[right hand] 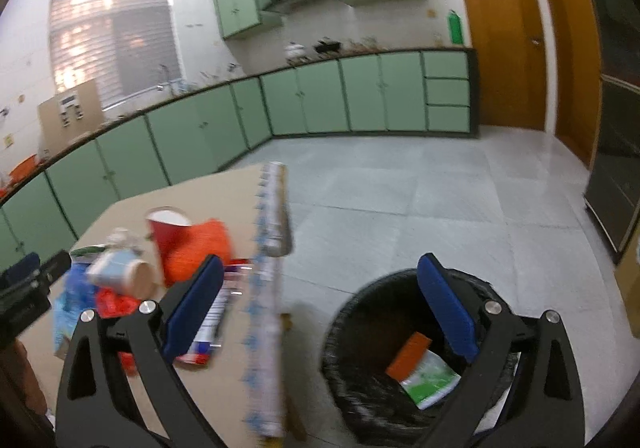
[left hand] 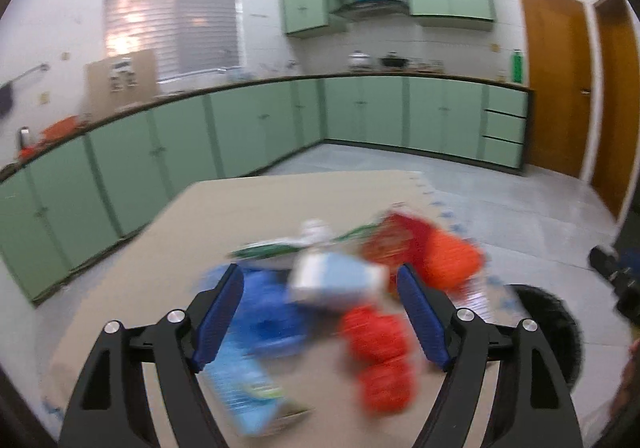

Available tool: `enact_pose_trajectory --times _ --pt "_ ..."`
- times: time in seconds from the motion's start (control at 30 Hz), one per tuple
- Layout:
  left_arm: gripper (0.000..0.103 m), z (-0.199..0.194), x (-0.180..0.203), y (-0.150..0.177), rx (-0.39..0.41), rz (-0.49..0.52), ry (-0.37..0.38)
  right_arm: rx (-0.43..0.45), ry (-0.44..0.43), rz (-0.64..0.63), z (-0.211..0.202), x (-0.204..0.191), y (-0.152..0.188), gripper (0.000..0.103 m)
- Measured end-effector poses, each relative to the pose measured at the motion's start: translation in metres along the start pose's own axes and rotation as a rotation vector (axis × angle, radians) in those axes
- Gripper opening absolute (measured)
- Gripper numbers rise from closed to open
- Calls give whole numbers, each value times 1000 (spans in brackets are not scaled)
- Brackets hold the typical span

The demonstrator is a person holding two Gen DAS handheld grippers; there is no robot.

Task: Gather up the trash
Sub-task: 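Open both tools to drop the bag and net into the bin, then grasp the blue milk carton with the left tool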

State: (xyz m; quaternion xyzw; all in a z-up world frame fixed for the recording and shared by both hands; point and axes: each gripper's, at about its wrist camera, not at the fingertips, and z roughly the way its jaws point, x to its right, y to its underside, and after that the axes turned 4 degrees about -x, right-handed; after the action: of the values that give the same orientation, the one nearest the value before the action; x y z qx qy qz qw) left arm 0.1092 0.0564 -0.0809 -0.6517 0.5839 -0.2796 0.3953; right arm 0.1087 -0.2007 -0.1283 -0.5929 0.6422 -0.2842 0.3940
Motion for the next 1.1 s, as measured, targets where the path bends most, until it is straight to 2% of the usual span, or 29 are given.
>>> enact_pose_trajectory --times 0.03,0.13,0.23,0.4,0.57,0.7,0.93,1.03,1.1 --pt "77 -2 -10 6 -3 -9 -39 5 -18 -9 -1 -11 1 95" --pt "77 3 -34 22 -54 -54 -72 3 -63 -37 -2 -36 6 95" --pt "77 7 -47 36 -87 -87 -77 -3 -105 -65 0 -59 13 94" --pt "77 18 -52 54 -103 -79 -71 -22 -146 -114 4 -87 23 92" --pt "78 31 -49 56 -125 -105 -55 -28 -139 -115 4 -89 25 91" --pt "89 38 -46 57 -119 -112 -111 -38 -136 -108 6 -88 27 89" --pt "89 27 -48 62 -106 -152 -146 -55 -141 -133 12 -92 30 87" --pt "89 22 -49 62 -93 -152 -137 -54 -142 -138 12 -92 28 87" --pt "89 24 -48 64 -116 -152 -118 -54 -142 -139 13 -93 27 87"
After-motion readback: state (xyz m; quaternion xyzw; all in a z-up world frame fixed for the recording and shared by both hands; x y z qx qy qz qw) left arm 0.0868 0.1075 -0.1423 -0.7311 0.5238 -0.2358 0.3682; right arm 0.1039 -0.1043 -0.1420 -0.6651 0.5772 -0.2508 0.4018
